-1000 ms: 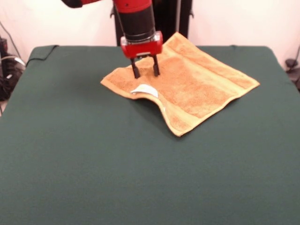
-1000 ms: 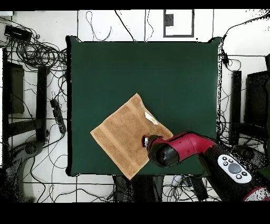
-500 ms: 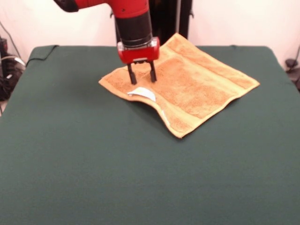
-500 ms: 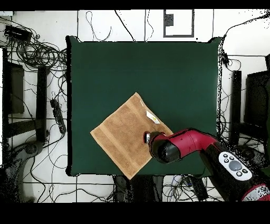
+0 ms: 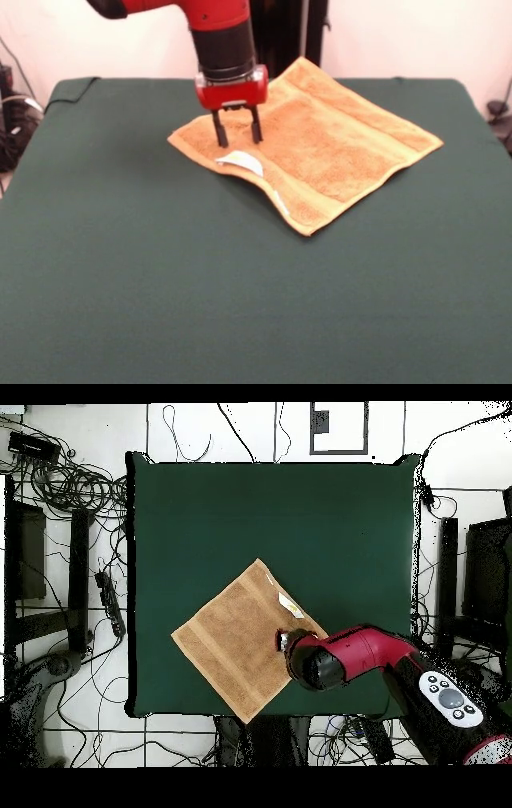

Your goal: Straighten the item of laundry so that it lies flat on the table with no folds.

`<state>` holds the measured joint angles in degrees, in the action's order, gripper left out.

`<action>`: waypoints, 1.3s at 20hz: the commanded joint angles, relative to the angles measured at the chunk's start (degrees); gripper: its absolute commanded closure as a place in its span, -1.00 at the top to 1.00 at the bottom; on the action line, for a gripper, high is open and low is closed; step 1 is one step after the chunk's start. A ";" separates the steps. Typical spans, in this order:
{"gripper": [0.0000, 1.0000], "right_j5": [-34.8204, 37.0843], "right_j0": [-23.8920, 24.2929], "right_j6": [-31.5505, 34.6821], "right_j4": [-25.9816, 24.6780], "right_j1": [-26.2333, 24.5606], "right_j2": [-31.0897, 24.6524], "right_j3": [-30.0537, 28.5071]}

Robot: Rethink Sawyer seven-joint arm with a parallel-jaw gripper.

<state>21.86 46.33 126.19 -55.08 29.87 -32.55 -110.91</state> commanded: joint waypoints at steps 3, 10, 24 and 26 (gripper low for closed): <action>1.00 5.37 -0.91 -15.22 0.21 3.10 -6.69 6.73; 1.00 5.09 -1.89 -13.94 -0.19 2.77 -6.03 7.51; 1.00 0.64 -6.22 -4.63 -2.39 2.20 -0.88 5.71; 1.00 -0.21 -7.73 -2.47 -2.47 1.90 0.38 5.32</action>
<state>21.88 43.73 126.19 -55.26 34.05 -32.36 -106.76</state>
